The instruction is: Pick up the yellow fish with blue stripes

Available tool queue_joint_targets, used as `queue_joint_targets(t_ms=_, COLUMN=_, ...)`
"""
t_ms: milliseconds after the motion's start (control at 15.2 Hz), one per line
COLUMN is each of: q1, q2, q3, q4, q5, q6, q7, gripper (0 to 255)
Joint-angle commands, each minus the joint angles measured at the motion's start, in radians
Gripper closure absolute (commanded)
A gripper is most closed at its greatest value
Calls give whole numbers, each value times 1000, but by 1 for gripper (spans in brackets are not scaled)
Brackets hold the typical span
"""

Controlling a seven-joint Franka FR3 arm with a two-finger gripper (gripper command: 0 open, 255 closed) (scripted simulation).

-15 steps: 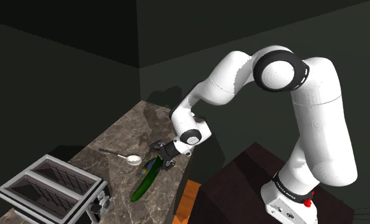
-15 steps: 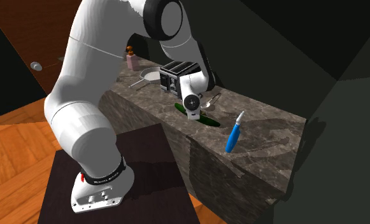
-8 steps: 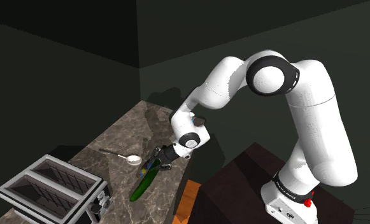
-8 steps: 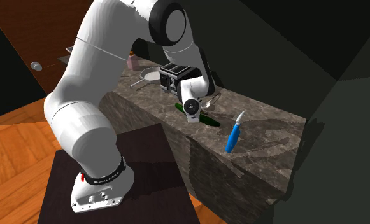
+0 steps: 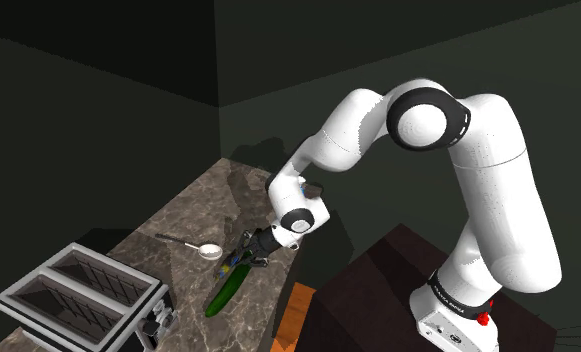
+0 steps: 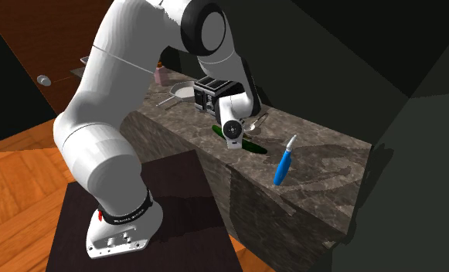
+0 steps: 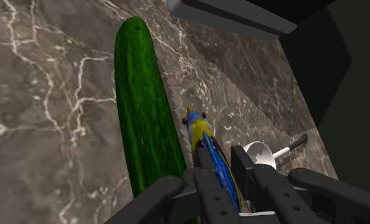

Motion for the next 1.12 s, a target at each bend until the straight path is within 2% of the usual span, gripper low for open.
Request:
queue_joint_targets(t_ms=0, q1=-2, q2=-13, q3=2, q4=-7, q5=-5, q6=6, q7=8, gripper=255)
queue_joint_targets(t_ms=1056, q1=-21, q2=-209, q3=42, q4=-93, q5=-105, q6=88, q7=151, gripper=255)
